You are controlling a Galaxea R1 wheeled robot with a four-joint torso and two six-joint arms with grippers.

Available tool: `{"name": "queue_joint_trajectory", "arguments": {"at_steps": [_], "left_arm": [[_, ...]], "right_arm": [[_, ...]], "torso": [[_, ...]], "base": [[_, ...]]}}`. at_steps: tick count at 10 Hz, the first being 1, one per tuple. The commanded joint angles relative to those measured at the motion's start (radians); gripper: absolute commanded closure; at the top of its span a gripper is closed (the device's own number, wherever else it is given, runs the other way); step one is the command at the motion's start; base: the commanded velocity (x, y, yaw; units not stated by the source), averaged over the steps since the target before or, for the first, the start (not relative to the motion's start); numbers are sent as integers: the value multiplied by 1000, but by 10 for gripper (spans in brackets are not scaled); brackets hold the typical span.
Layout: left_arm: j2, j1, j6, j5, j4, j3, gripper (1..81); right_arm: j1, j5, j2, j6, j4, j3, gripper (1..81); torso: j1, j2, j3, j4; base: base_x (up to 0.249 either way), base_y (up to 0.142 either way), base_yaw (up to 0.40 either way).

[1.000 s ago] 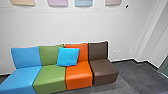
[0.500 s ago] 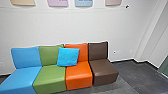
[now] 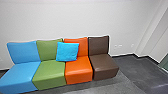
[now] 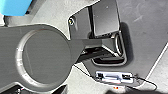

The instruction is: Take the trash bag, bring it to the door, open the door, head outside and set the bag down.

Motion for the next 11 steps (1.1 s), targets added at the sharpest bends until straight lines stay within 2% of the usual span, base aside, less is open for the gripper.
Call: {"name": "queue_joint_trajectory", "arguments": {"at_steps": [1, 3, 6, 8, 11], "left_arm": [[-103, -114, -1, 129, -95, 62, 10], [-130, -201, -1, 193, -159, 59, 10], [-113, -326, 0, 314, -222, 0, 10], [-112, -380, 0, 337, -241, -4, 10], [-93, -442, -3, 339, -282, -49, 10]], "right_arm": [[27, 8, -173, 30, 11, 162, 10], [42, 15, -259, 60, 12, 234, 10], [48, 53, -360, 97, 14, 304, 10], [57, 57, -391, 137, 18, 315, 10], [64, 58, -419, 143, 18, 344, 10]], "torso": [[63, -97, -91, 0], [109, -169, -64, 0], [166, -259, -89, 0], [213, -333, -90, 0], [283, -445, -91, 0]], "base": [[0, 0, 0], [0, 0, 0], [0, 0, 0], [0, 0, 0], [0, 0, 0]]}}
